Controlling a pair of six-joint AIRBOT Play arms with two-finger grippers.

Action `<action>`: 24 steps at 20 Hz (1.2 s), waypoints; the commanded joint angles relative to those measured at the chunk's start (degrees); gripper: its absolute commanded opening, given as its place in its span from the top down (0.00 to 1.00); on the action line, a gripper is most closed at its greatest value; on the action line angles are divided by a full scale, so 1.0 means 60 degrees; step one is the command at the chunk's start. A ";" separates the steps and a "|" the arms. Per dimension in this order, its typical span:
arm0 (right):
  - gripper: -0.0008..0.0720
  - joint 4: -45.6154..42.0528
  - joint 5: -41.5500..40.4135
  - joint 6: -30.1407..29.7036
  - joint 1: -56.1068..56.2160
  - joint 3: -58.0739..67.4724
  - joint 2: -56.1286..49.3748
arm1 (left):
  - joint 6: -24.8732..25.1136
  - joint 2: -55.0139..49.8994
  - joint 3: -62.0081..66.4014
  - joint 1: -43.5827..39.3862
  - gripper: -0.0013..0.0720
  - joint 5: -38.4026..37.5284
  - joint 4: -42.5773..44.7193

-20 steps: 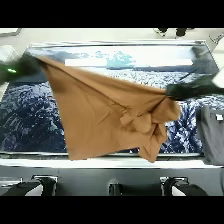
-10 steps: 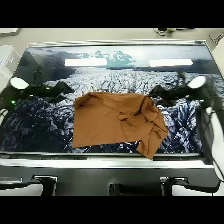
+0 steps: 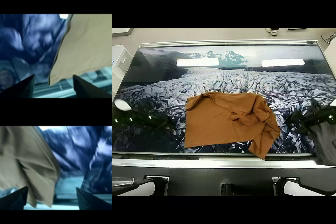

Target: Fold the clothes and pants, and hang the long-sleeved shirts on hangers.

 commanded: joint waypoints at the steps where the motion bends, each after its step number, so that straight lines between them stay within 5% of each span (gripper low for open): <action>1: 0.07 0.0229 0.0127 -0.0448 -0.0222 -0.0794 0.0164 | 0.0947 0.0335 -0.2109 -0.0098 0.32 0.0685 -0.0980; 8: 0.07 0.0273 -0.0007 -0.0452 -0.0222 -0.0794 0.0164 | 0.0947 0.0306 -0.2911 -0.1333 0.27 0.2007 -0.1588; 10: 0.07 0.0270 -0.0127 -0.0448 -0.0219 -0.0801 0.0164 | 0.0623 0.0302 -0.2932 -0.1548 0.39 0.2532 -0.1730; 13: 0.14 0.0277 -0.0433 -0.0452 -0.0219 -0.1071 0.0164 | 0.0357 0.0302 -0.2932 -0.1876 0.80 0.2965 -0.1796; 15: 0.14 0.0342 -0.0896 -0.0546 -0.0219 -0.1566 0.0160 | 0.0397 0.0310 -0.2929 -0.2014 0.95 0.2881 -0.1807; 22: 0.18 0.1931 -0.2448 -0.0991 0.0517 -0.2211 0.0018 | 0.0386 0.0667 -0.2907 -0.2018 0.95 0.2623 -0.1861; 24: 0.61 0.1945 -0.2885 -0.0743 0.1133 -0.2189 -0.0026 | 0.0390 0.0718 -0.2776 -0.1993 0.95 0.2524 -0.1865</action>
